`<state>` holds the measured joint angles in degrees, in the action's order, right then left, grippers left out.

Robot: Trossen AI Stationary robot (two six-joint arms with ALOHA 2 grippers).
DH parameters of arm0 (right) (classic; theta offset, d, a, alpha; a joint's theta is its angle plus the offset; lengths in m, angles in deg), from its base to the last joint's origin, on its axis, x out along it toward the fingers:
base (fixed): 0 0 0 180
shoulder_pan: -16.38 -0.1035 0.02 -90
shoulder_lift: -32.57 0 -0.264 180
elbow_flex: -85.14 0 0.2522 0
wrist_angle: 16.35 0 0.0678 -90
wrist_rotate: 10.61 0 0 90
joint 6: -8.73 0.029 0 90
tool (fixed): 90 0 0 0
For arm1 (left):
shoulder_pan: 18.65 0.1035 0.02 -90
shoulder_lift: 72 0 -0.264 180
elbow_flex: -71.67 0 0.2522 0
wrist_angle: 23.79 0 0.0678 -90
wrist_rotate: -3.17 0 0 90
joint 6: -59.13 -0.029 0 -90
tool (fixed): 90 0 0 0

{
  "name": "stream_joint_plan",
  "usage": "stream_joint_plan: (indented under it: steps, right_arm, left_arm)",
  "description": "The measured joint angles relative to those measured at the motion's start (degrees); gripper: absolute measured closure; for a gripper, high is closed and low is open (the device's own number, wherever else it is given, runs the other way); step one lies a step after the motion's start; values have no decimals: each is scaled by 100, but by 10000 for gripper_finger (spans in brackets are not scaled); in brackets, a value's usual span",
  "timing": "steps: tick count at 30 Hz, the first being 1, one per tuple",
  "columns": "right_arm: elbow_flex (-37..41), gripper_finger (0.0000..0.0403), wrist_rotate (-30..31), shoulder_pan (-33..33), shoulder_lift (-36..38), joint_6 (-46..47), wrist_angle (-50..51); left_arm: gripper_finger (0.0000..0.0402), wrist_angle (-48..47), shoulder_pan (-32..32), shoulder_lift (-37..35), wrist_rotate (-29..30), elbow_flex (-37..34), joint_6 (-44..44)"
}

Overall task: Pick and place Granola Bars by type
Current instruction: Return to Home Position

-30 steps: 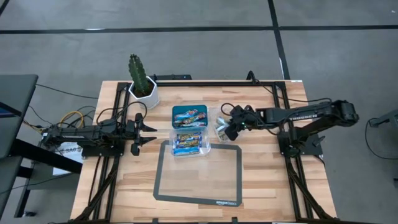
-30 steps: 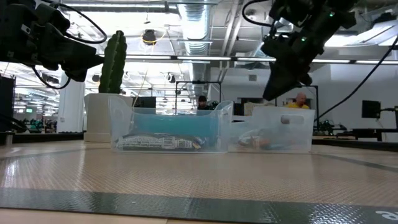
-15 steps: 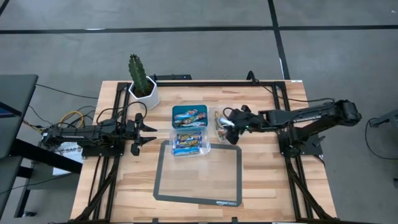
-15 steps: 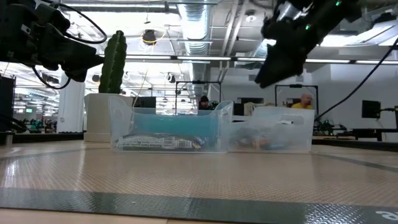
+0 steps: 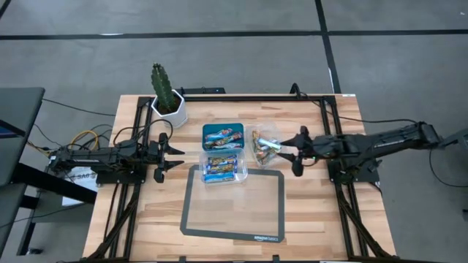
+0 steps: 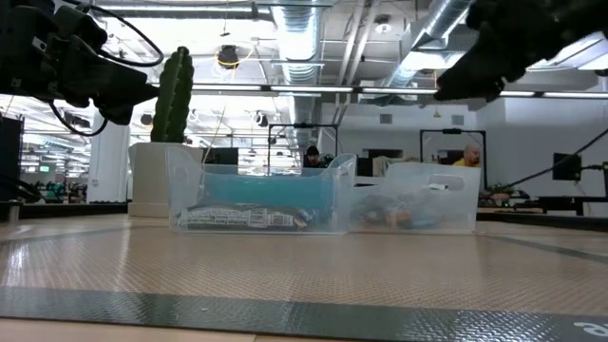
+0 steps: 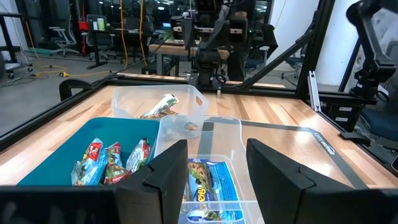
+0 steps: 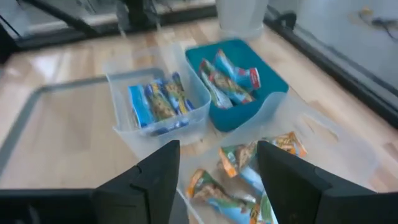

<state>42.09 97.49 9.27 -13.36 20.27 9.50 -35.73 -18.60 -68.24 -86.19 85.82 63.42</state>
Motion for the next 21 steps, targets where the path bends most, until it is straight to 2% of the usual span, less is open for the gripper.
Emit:
stream_joint_plan:
  steps: [3,7,9,17,21]
  right_arm:
    - [414,199,-129,-5,463,-287,-440]
    - [984,198,-1018,-8,896,-1293,-1170]
    - [1225,197,-1278,-9,1040,-1537,-1508]
    - [1922,200,-1442,-5,1486,-1762,-2195]
    - [2259,197,-1878,-3,1783,-1828,-2615]
  left_arm:
    - [244,0,0,0,0,2,0]
    - [244,0,0,0,0,2,0]
    - [244,0,0,0,0,1,0]
    - [244,0,0,-1,-1,2,0]
    - [244,0,0,-1,0,0,0]
